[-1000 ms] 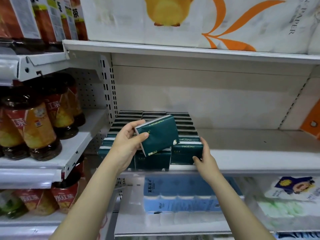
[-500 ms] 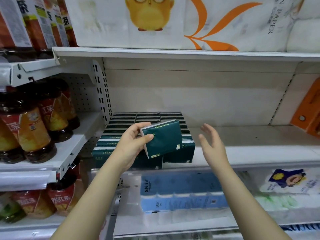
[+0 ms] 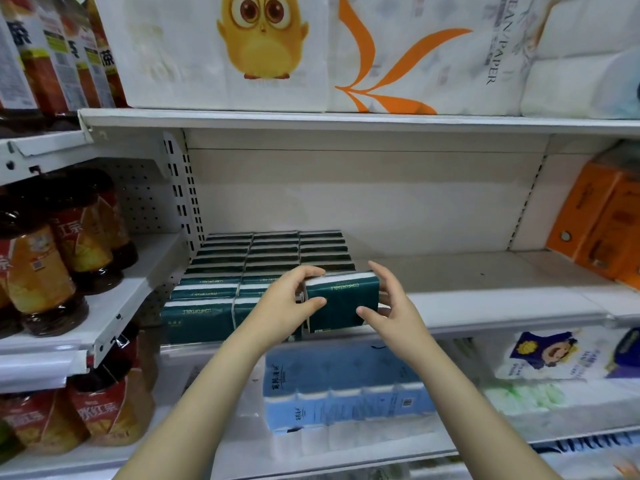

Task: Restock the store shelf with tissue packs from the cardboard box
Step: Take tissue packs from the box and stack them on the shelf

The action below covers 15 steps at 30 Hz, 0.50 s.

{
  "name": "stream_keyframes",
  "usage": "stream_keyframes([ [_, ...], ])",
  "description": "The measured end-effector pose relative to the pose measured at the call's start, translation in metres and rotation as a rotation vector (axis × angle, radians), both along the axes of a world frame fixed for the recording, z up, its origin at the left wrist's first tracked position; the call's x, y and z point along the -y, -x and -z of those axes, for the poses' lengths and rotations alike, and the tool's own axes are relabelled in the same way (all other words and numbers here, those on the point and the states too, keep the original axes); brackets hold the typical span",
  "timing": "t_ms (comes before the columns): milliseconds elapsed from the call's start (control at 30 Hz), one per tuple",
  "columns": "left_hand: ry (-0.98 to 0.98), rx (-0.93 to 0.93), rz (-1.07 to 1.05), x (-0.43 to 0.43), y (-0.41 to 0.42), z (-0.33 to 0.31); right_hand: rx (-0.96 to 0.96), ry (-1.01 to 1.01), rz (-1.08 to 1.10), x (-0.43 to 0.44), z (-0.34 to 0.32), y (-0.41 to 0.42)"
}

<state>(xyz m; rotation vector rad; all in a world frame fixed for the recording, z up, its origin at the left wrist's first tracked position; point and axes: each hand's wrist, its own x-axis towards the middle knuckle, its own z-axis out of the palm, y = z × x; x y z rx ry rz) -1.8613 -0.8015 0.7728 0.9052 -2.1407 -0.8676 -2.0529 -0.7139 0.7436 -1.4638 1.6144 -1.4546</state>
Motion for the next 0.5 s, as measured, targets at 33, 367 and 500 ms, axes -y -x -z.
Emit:
stream_keyframes([
  [33, 0.048, 0.063, -0.017, 0.0, 0.003, 0.002, -0.021, 0.0, 0.013, 0.0, 0.002, 0.0],
  [367, 0.316, 0.446, -0.133, 0.002, 0.01, 0.018, -0.141, -0.056, 0.078, 0.015, 0.029, -0.004],
  [500, 0.381, 0.529, -0.118, 0.003, 0.01, 0.023, -0.134, -0.075, 0.109, 0.021, 0.033, -0.005],
])
